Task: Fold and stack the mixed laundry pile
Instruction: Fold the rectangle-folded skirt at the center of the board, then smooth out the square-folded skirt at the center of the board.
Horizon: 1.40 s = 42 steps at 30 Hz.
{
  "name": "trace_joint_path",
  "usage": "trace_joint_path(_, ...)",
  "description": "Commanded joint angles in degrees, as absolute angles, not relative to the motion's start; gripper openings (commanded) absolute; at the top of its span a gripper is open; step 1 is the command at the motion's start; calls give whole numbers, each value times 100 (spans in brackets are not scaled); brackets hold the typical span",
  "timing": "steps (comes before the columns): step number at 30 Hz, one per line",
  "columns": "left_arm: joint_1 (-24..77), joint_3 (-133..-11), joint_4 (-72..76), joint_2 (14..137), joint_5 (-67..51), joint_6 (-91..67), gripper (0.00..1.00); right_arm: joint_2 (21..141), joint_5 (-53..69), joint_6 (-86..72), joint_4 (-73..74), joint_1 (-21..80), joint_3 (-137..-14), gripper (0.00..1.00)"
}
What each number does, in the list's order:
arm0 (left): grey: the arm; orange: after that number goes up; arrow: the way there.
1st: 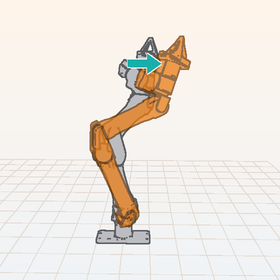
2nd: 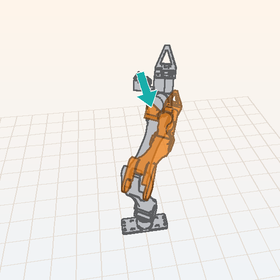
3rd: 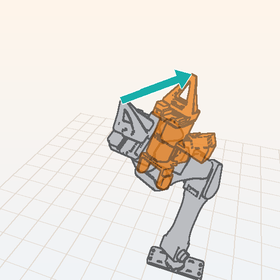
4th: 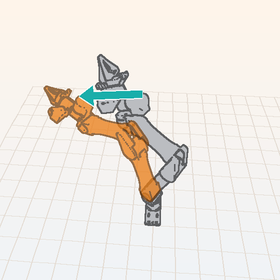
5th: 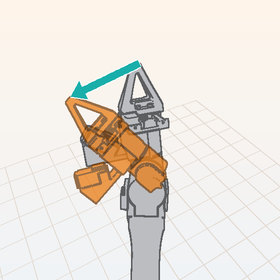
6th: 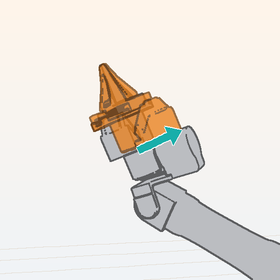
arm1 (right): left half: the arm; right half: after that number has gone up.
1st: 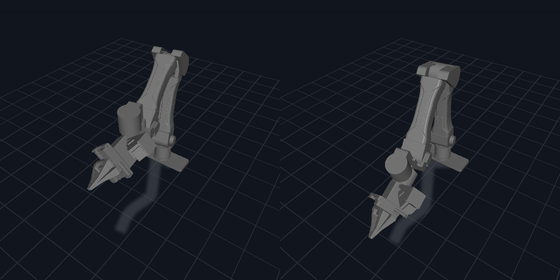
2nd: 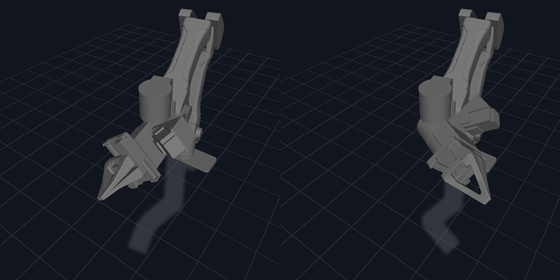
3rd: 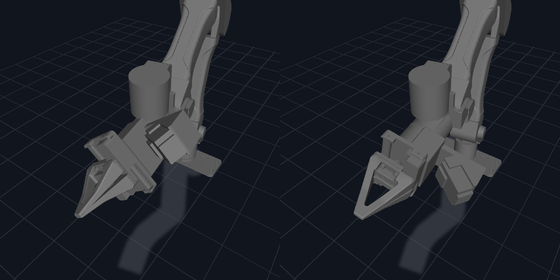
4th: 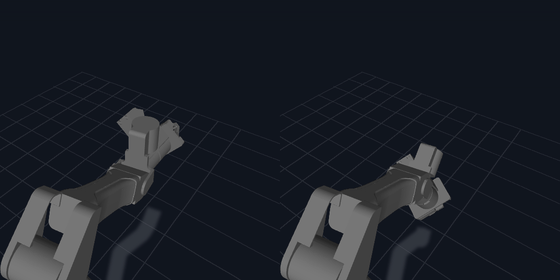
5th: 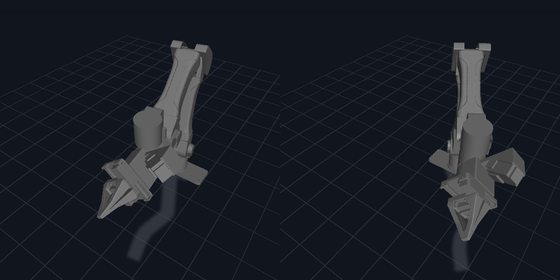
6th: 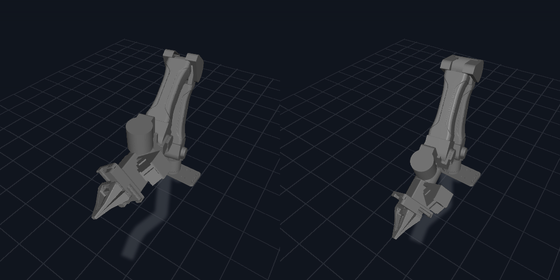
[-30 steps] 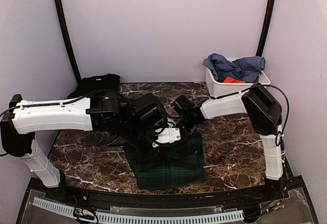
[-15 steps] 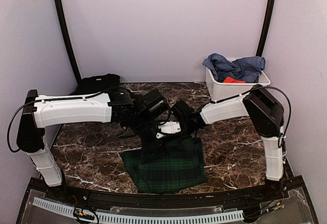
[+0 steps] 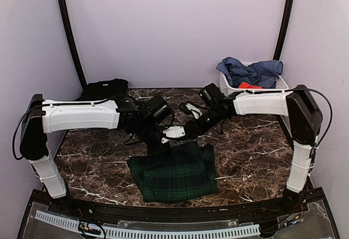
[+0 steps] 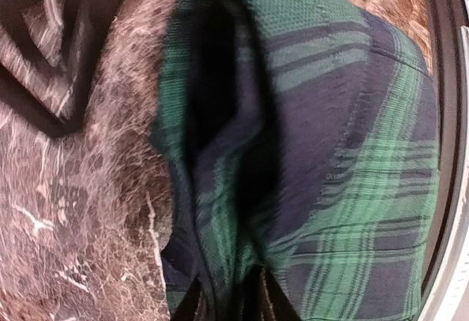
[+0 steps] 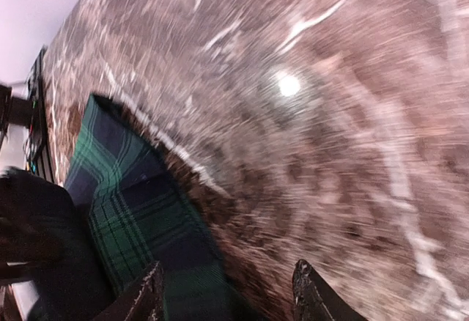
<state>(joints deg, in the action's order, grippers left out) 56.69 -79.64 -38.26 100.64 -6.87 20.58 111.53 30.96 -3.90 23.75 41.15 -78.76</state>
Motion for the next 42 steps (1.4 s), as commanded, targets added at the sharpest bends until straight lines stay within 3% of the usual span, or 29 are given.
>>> trace_joint_path(1, 5259, -7778, -3394, 10088, -534, 2012, 26, 10308, 2701, -679, 2501, 3624, -7906, 58)
trace_joint_path(8, 4586, -7679, -3085, 9585, 594, 725, 41, 8916, 2665, -1065, 2432, 3524, -6893, 60)
trace_joint_path(13, 4502, -6262, -2099, 7911, -715, -882, 46, 7507, 3404, -1519, 1848, 3751, -5646, 55)
trace_joint_path(17, 4766, -5257, -1436, 7084, -1536, -1938, 49, 7155, 3667, -1754, 1682, 4423, -5291, 53)
trace_joint_path(22, 5143, -4481, -294, 7135, -2035, -2872, 50, 7936, 3803, -2029, 1142, 4872, -5210, 51)
trace_joint_path(28, 5348, -4462, 621, 8210, -2101, -3226, 49, 9181, 3712, -2184, 517, 4961, -5435, 47)
trace_joint_path(36, 4474, -4360, 719, 9431, -1789, -3307, 48, 10862, 2797, -2083, 516, 4403, -5695, 45)
trace_joint_path(42, 3900, -4928, 525, 9785, -1718, -2874, 50, 11306, 2733, -1940, 452, 4083, -6009, 45)
